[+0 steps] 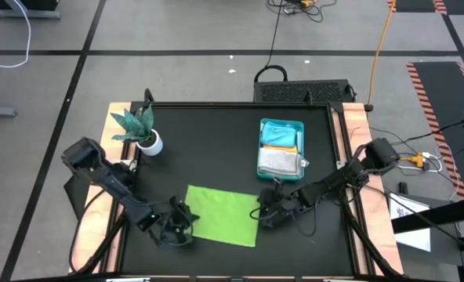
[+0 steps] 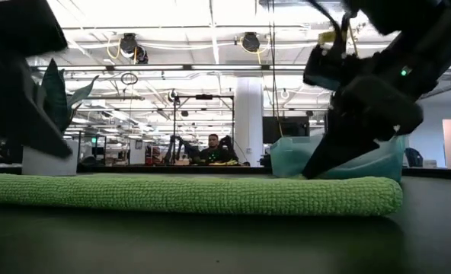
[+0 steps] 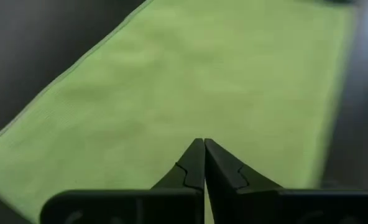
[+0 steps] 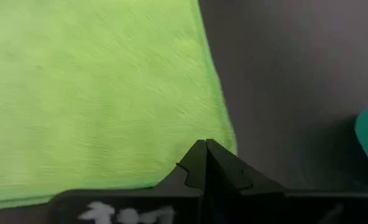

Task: Fold microfiber towels
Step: Fold the light green microfiber cloth

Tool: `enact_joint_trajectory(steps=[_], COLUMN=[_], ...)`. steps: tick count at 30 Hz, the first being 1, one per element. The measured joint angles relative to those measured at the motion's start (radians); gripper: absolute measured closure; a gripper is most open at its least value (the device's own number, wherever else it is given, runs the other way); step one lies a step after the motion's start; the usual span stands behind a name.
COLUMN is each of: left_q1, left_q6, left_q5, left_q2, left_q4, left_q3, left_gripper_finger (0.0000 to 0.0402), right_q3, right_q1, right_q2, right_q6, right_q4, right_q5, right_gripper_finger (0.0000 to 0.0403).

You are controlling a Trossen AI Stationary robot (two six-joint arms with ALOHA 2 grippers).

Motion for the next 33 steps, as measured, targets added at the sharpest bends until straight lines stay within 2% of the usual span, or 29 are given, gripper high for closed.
enact_joint_trajectory(steps=[4, 8, 14, 21, 25, 28, 31, 33], left_q1=[-0.049, -0.117, -0.166, -0.119, -0.104, -0.108, -0.112, -0.104], left_q6=[0.082, 0.075, -0.073, -0.348, -0.414, -0.399, -0.311, -0.219], left_q5=[-0.004, -0.003, -0.059, -0.087, -0.111, -0.184, -0.297, -0.3], left_q2=[-0.034, -0.026, 0.029, 0.052, 0.014, -0.02, -0.029, -0.029], left_q4=[0.093, 0.112, -0.019, -0.296, -0.359, -0.326, -0.205, -0.098], left_q3=[0.0, 0.0, 0.0, 0.0, 0.0, 0.0, 0.0, 0.0], left_gripper_finger=[0.0387, 0.0394, 0.039, 0.0398, 0.0391, 0.0397, 0.0397, 0.0394], right_q3=[0.0, 0.0, 0.0, -0.001, -0.001, -0.001, -0.001, -0.001], right_q1=[0.015, 0.015, 0.013, 0.027, 0.038, 0.046, 0.048, 0.047], right_q2=[-0.01, -0.007, -0.004, 0.002, 0.008, 0.008, 0.008, 0.008], right_q6=[-0.015, -0.023, -0.01, 0.001, 0.009, 0.008, 0.003, 0.002], right_q4=[0.02, 0.033, 0.032, 0.034, 0.046, 0.048, 0.059, 0.06], right_q5=[-0.004, -0.043, -0.092, -0.149, -0.171, -0.168, -0.17, -0.17], right_gripper_finger=[0.0403, 0.0403, 0.0403, 0.0403, 0.0403, 0.0403, 0.0403, 0.0403])
